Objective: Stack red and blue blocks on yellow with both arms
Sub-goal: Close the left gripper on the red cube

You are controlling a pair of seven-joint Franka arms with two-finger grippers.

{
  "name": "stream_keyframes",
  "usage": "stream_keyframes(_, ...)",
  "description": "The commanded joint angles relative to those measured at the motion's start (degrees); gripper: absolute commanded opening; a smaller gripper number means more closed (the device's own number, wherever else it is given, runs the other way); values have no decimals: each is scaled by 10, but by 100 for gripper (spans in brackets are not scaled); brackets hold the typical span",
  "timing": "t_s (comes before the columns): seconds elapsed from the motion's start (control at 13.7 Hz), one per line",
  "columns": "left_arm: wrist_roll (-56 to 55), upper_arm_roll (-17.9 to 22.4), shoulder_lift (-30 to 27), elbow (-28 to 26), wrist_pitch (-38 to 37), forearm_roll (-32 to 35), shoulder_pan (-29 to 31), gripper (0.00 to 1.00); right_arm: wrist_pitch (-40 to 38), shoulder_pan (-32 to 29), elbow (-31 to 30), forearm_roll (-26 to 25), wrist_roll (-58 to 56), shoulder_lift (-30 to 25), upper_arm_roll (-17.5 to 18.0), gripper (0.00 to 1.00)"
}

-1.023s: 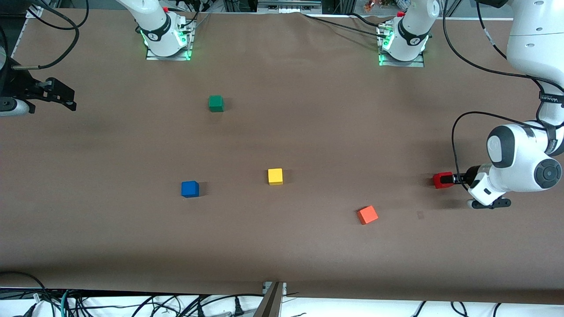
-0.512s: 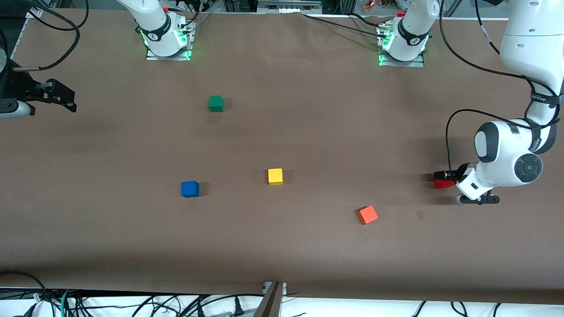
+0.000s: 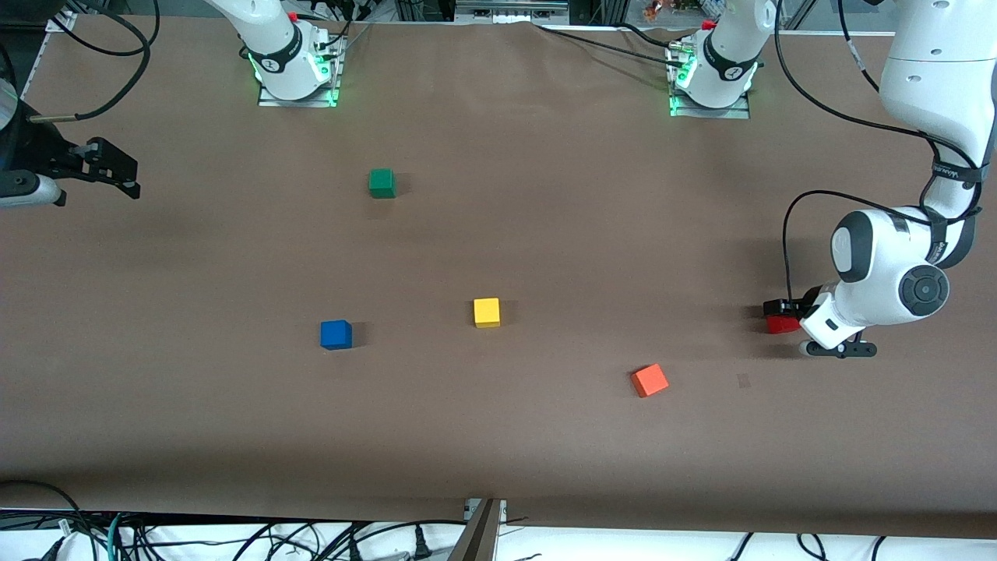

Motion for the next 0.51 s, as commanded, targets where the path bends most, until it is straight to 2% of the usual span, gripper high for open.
stream_keyframes(0.0, -7, 1, -17, -18, 7, 14, 1, 22, -7, 1, 18, -2, -8, 8, 2, 100)
stream_keyframes(0.07, -7, 1, -17, -17, 4, 14, 1, 11, -7, 0, 18, -2, -9, 8, 1, 100)
stream_keyframes(0.15, -8, 1, -20, -15, 2, 14, -1, 5, -6, -2, 18, -1, -9, 8, 1, 100)
stream_keyframes(0.37, -9, -3, -22, 5, 0, 8, -5, 4, -7, -3, 18, 0, -14, 8, 0, 100)
stream_keyframes(0.44, -10, -20, -23, 25, -14, 8, -7, 2, -7, -1, 18, 0, -13, 8, 0, 100)
